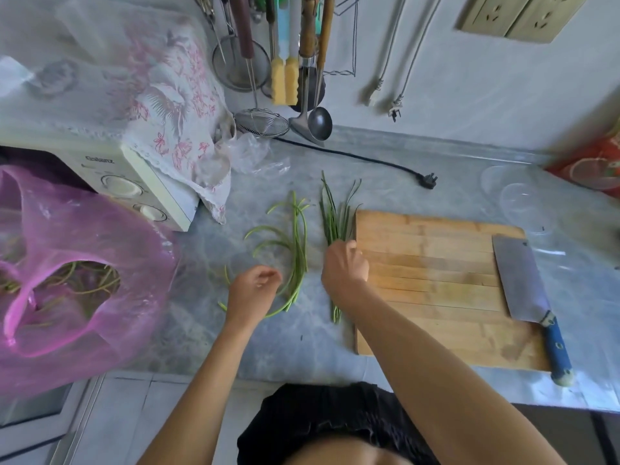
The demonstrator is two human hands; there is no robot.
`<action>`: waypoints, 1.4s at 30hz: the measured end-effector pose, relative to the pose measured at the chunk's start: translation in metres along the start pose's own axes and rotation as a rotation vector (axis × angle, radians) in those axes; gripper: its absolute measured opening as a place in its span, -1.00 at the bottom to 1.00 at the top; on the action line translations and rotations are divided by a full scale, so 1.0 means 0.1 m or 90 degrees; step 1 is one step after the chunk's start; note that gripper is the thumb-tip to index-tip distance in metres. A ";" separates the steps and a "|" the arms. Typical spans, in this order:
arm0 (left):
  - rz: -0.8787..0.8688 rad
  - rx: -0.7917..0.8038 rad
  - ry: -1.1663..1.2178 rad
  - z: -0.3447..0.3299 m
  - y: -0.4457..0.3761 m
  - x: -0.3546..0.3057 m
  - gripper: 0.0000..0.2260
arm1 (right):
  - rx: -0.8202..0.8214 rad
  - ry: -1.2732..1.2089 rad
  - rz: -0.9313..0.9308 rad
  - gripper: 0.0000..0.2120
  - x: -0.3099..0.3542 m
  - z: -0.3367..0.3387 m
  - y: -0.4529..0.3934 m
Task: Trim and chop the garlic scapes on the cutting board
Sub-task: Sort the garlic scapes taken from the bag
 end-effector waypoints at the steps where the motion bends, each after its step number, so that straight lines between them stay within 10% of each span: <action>1: 0.005 0.002 -0.001 -0.01 0.00 0.01 -0.92 | -0.010 0.013 0.005 -0.63 0.02 -0.01 -0.02; 15: -0.012 -0.014 -0.091 -0.14 -0.11 -0.10 -0.96 | 0.088 -0.063 -0.072 -0.70 -0.01 -0.01 -0.22; 21: 0.017 0.016 -0.395 -0.34 -0.23 -0.24 -0.49 | 0.109 -0.046 -0.051 -0.74 0.05 0.01 -0.27; 27: -0.002 0.081 -0.607 -0.64 -0.38 -0.45 -0.63 | 0.090 0.045 -0.044 -0.63 0.12 -0.09 -0.27; 35: 0.088 0.080 -0.546 -0.56 -0.50 -0.49 -0.82 | 0.094 -0.045 -0.014 -0.53 0.10 -0.12 -0.20; 42: 0.094 0.042 -0.567 -0.46 -0.57 -0.42 -0.59 | 0.079 -0.125 -0.036 -0.57 0.02 -0.09 -0.23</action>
Point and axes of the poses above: each hand's wrist, its own y-axis away from the middle knuckle, its own z-axis out of the back of the hand, x = y × z, the point moved 5 cm from there along -y, towards the middle knuckle, and after that the axes turned 7 degrees about -z, right-handed, at the moved point
